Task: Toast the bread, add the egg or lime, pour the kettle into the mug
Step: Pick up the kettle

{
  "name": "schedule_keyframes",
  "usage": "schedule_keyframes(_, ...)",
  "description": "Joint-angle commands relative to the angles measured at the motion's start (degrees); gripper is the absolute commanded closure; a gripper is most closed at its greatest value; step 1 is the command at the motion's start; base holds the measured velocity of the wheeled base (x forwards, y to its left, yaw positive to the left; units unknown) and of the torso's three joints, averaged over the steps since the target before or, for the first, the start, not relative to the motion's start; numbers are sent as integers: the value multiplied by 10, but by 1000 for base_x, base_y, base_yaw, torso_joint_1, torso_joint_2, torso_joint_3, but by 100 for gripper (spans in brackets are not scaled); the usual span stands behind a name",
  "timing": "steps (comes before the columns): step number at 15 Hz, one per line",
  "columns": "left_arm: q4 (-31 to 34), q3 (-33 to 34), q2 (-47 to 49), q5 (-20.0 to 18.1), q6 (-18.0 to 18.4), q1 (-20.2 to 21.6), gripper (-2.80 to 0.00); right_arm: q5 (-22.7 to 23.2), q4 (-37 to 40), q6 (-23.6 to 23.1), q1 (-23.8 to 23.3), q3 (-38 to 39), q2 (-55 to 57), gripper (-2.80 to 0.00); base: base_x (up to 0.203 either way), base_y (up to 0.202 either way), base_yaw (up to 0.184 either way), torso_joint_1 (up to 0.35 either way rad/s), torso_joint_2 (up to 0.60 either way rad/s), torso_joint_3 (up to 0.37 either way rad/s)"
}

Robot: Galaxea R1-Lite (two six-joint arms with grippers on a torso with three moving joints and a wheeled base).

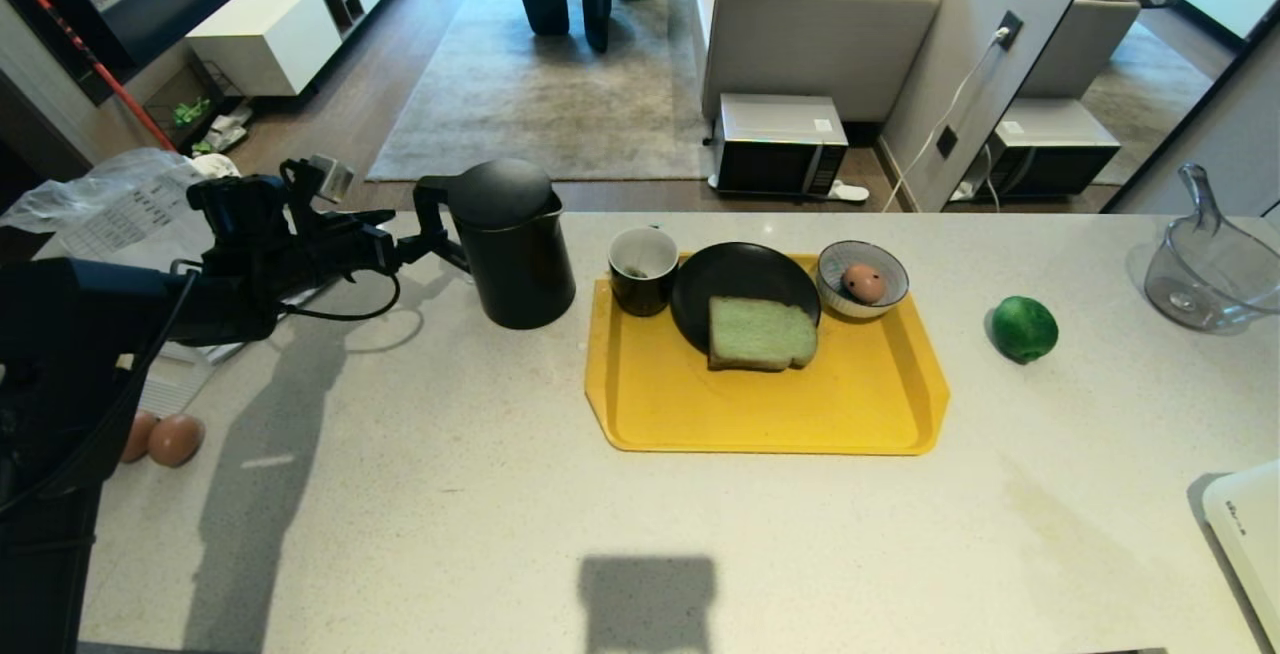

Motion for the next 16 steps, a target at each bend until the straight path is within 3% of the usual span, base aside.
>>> schedule_keyframes(1,-5,0,3,-2,2,-3,-280,0,0,0,0,0,0,0,0,0,0,0,0,0)
schedule_keyframes(8,-63,0,24,-2,6,-8,-280,0,0,0,0,0,0,0,0,0,0,0,0,0)
schedule_keyframes(16,-84,0,33,-2,9,-9,-280,0,0,0,0,0,0,0,0,0,0,0,0,0)
